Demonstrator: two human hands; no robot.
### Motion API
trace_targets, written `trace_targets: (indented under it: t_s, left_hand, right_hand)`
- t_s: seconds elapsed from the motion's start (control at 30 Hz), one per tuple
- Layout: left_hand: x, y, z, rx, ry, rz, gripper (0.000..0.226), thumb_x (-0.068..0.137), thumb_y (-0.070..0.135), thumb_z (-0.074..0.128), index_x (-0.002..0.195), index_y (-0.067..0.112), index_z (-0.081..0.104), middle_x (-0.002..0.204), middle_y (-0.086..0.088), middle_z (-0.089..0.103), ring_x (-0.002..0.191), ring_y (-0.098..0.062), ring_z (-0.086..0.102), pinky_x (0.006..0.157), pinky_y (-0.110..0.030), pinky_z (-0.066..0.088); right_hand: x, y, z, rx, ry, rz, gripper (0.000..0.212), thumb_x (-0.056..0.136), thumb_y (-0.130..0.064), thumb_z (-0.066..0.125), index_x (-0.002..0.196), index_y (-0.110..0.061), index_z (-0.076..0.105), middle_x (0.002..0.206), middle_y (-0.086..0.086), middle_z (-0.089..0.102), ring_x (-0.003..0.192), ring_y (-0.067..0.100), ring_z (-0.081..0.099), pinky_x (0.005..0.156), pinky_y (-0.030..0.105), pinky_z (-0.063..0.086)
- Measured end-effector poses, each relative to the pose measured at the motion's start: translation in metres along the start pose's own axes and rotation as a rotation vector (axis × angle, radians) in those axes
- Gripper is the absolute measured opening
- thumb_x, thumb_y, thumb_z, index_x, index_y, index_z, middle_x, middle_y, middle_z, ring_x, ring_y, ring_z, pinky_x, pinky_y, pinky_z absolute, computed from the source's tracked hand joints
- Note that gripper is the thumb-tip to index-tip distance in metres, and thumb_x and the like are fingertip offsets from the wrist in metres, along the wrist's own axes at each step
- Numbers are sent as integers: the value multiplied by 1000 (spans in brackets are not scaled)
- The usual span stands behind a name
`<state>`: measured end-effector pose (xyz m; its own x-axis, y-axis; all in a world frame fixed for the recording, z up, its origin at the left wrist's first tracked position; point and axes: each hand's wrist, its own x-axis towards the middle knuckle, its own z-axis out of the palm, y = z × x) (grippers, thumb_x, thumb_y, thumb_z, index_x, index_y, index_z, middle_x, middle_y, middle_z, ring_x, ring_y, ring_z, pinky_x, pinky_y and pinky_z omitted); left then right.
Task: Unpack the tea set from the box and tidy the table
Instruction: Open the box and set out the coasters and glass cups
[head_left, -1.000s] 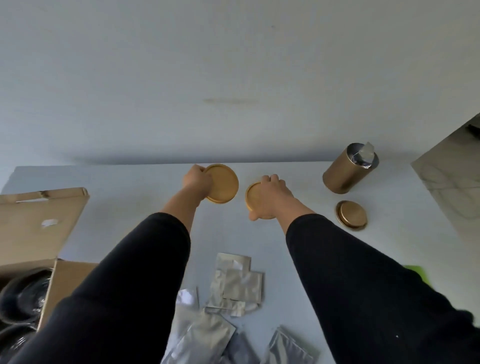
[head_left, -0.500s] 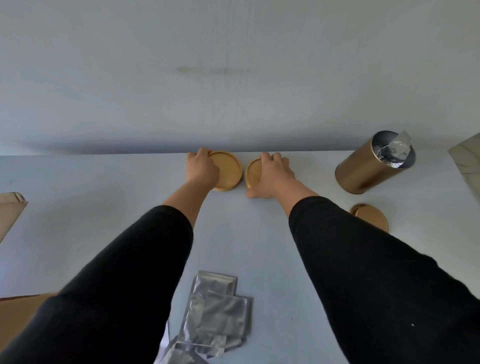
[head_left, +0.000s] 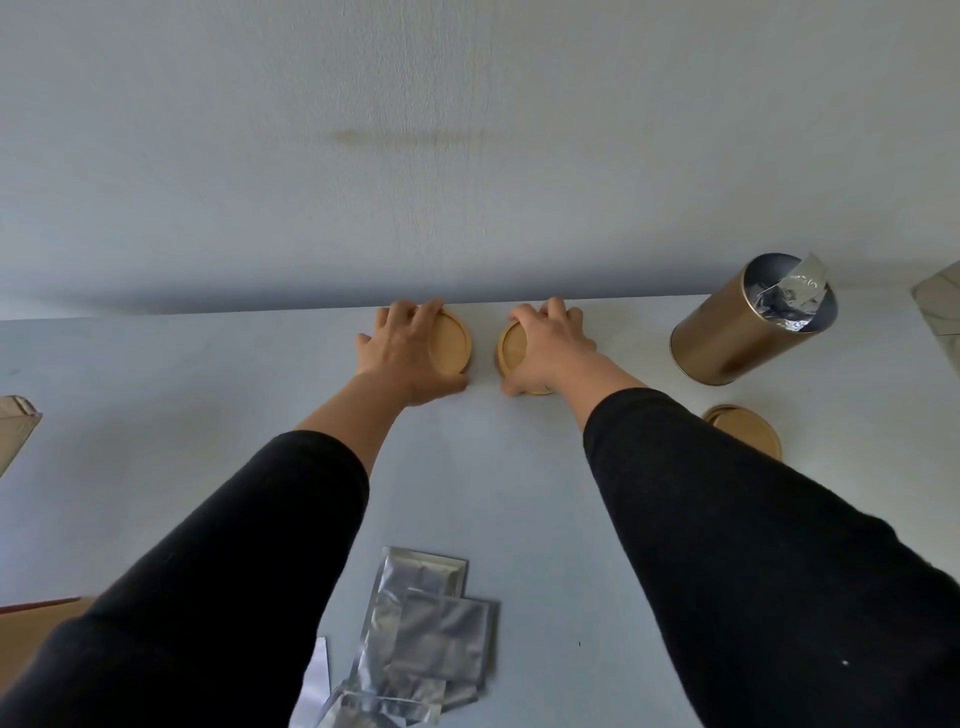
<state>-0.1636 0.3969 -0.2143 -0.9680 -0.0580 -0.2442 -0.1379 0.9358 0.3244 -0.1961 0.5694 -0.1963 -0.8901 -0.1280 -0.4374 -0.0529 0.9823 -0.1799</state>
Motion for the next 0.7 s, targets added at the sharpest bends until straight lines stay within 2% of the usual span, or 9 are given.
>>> trace_targets:
  t_s: [0.2,0.33,0.43,0.53,0.7]
  left_hand:
    - [-3,-3,1,-74,27,-2,97,63,45,78,144,26,28,144,-4,33,134,-28,30,104,-43,35]
    - [-8,-6,-2,-149,25,2,97,65,45,80,145,25,29,148,-3,32,138,-26,29,109,-40,33]
    - [-17,-8,-3,-197,62,-9,100,65,46,80,146,24,26,149,-4,32,139,-25,29,110,-38,32]
    - [-31,-8,-7,-215,111,-21,103,65,45,80,148,22,24,150,-5,31,140,-25,28,112,-38,31]
    - [-71,0,-7,-246,161,-34,102,65,41,81,147,20,24,148,-6,33,136,-25,31,107,-38,34]
  right_hand:
    - [1,1,1,-7,-14,-14,92,66,-26,76,143,-28,26,139,5,25,130,29,25,95,43,44]
    - [-4,3,1,11,-7,-27,102,70,-25,77,150,-27,14,147,6,23,135,30,23,102,44,39]
    - [-13,3,-3,17,30,-36,106,73,-25,76,152,-26,5,150,7,21,137,31,22,101,44,37]
    - [-28,2,-10,41,87,-36,105,73,-27,76,152,-22,6,150,7,22,137,31,22,102,45,37]
    - [-68,2,-6,94,170,3,103,66,-33,80,147,-16,18,143,9,28,132,31,28,97,42,42]
